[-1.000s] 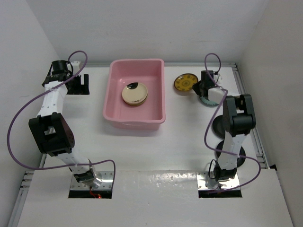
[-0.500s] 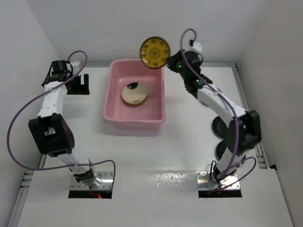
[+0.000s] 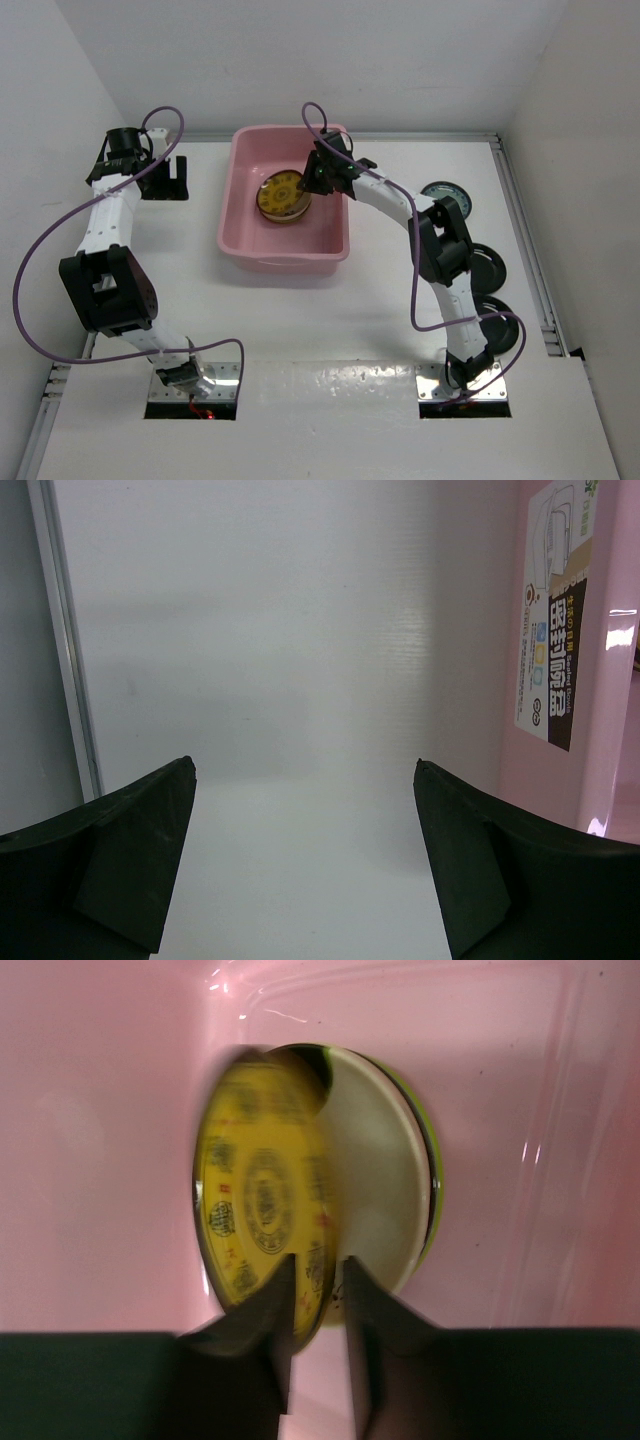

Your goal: Place the plates into the plastic bin on the countertop

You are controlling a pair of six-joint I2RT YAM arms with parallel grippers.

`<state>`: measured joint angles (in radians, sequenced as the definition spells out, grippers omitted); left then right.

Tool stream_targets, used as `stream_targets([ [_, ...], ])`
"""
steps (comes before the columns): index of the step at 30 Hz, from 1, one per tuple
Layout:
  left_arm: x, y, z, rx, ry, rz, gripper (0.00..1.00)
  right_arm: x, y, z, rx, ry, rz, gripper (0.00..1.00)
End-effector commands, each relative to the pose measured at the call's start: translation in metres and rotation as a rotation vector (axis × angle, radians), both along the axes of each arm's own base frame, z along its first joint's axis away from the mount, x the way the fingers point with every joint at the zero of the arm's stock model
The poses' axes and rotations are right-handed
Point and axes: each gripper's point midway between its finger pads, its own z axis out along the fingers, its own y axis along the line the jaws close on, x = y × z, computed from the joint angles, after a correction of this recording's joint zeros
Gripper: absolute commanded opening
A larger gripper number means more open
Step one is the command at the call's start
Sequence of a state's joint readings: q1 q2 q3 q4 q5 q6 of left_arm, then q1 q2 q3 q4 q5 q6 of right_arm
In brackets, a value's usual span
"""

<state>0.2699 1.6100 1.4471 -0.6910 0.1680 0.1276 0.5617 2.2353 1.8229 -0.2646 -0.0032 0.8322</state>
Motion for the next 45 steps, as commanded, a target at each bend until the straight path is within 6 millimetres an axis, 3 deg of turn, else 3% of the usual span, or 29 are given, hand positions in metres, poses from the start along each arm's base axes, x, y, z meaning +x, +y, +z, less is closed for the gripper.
stream_targets([
  [1,-0.001,0.004,0.017,0.018,-0.052,0.001,0.92,0.017,0.015,0.053,0.085,-0.105,0.013,0.28],
  [3,-0.001,0.004,0.017,0.018,-0.052,0.001,0.92,0.015,0.016,0.050,0.071,-0.095,0.020,0.38],
  [4,-0.001,0.004,0.017,0.018,-0.052,0.001,0.92,0.015,0.015,0.054,0.071,-0.105,0.022,0.52],
  [5,-0.001,0.004,0.017,0.018,-0.052,0.001,0.92,0.017,0.015,0.059,0.074,-0.125,0.026,0.58],
  [7,-0.001,0.004,0.017,0.018,-0.052,0.001,0.92,0.017,0.021,0.074,0.070,-0.188,0.094,0.65],
  [8,-0.001,0.004,0.017,0.018,-0.052,0.001,0.92,0.019,0.021,0.102,0.087,-0.244,0.105,0.67],
  [9,-0.001,0.005,0.013,0.015,-0.043,0.001,0.92,0.019,0.020,0.112,0.084,-0.266,0.117,0.68],
  [10,-0.001,0.005,0.013,0.015,-0.043,0.001,0.92,0.017,0.012,0.149,0.055,-0.360,0.134,0.71],
  [11,-0.001,0.005,0.013,0.015,-0.043,0.001,0.92,0.018,0.004,0.160,0.039,-0.394,0.122,0.72],
  [12,-0.001,0.005,0.013,0.015,-0.043,0.001,0.92,0.022,-0.011,0.156,-0.012,-0.406,0.069,0.74],
  [13,-0.001,0.005,0.013,0.015,-0.043,0.001,0.92,0.026,-0.044,0.163,-0.031,-0.413,0.016,0.76],
  [14,-0.001,0.005,0.013,0.015,-0.043,0.001,0.92,0.027,-0.063,0.182,-0.011,-0.441,-0.029,0.76],
  [15,-0.001,0.005,0.013,0.015,-0.043,0.001,0.92,0.025,-0.095,0.168,0.004,-0.379,-0.085,0.76],
  [16,-0.001,0.005,0.013,0.015,-0.043,0.001,0.92,0.028,-0.131,0.136,0.008,-0.292,-0.159,0.76],
  [17,-0.002,0.004,0.009,0.013,-0.034,0.001,0.92,0.015,-0.151,0.112,0.007,-0.201,-0.200,0.73],
  [18,-0.002,0.004,0.009,0.013,-0.034,0.001,0.92,0.019,-0.193,0.100,-0.005,-0.158,-0.281,0.71],
  [19,-0.002,0.002,0.009,0.000,-0.036,0.002,0.92,0.013,-0.225,0.078,-0.021,-0.079,-0.327,0.60],
  [20,-0.001,0.002,0.006,-0.003,-0.028,0.002,0.92,-0.007,-0.261,0.038,-0.068,0.043,-0.388,0.53],
  [22,-0.001,0.002,0.006,-0.003,-0.028,0.002,0.92,-0.025,-0.292,0.013,-0.116,0.139,-0.436,0.43],
  [23,-0.001,0.003,0.002,-0.005,-0.019,0.002,0.92,-0.039,-0.332,-0.009,-0.128,0.206,-0.515,0.43],
  [25,-0.001,0.003,0.002,-0.005,-0.019,0.002,0.92,-0.051,-0.355,-0.025,-0.161,0.235,-0.577,0.52],
  [26,0.001,0.005,0.001,0.001,-0.015,0.008,0.92,-0.059,-0.380,-0.031,-0.159,0.254,-0.643,0.66],
  [28,0.002,0.005,0.001,0.001,-0.015,0.008,0.92,-0.064,-0.406,-0.039,-0.143,0.265,-0.725,0.71],
  [34,-0.006,0.010,-0.012,0.042,0.028,0.026,0.92,-0.063,-0.434,-0.050,-0.130,0.272,-0.799,0.72],
  [37,-0.006,0.011,-0.012,0.050,0.030,0.033,0.92,-0.060,-0.442,-0.078,-0.115,0.323,-0.823,0.67],
  [41,-0.008,0.011,-0.013,0.062,0.043,0.037,0.92,-0.044,-0.442,-0.098,-0.073,0.321,-0.810,0.60],
  [44,-0.006,0.008,-0.010,0.071,0.035,0.032,0.92,-0.038,-0.445,-0.107,-0.064,0.338,-0.825,0.45],
  [45,-0.006,0.008,-0.010,0.071,0.035,0.032,0.92,-0.036,-0.444,-0.109,-0.062,0.335,-0.825,0.31],
])
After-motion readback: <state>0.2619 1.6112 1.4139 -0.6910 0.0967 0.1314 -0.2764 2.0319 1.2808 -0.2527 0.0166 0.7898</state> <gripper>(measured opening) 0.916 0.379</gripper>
